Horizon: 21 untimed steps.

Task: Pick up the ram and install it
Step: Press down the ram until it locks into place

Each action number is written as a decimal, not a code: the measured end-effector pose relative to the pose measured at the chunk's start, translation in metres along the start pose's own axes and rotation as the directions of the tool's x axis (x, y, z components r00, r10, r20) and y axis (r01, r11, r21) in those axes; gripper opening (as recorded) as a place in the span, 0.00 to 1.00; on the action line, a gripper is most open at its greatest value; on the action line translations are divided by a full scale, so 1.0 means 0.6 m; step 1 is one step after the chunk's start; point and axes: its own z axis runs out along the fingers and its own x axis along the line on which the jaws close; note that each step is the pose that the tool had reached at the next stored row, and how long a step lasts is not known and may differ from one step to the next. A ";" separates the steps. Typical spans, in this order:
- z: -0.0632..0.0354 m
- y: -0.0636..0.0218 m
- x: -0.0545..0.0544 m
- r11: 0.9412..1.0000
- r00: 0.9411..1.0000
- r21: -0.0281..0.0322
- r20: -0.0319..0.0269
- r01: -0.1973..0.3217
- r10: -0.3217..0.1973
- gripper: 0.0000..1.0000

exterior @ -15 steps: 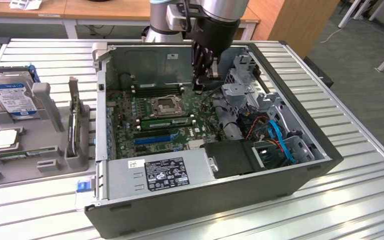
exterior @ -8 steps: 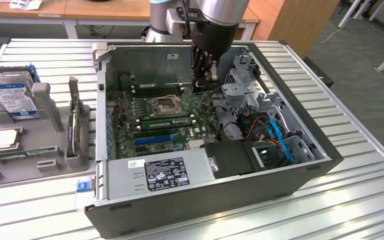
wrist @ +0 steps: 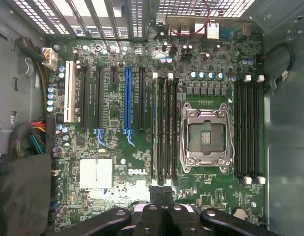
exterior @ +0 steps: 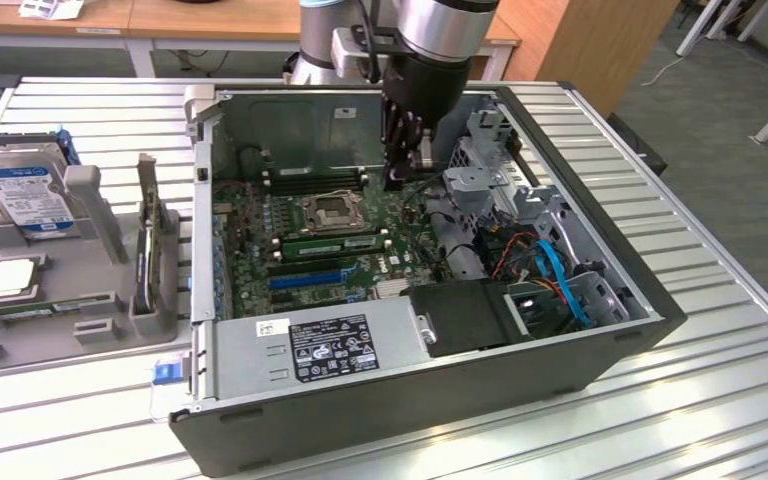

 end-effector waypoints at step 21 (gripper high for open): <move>0.027 -0.002 0.001 1.000 1.000 0.000 0.000 0.000 0.000 0.10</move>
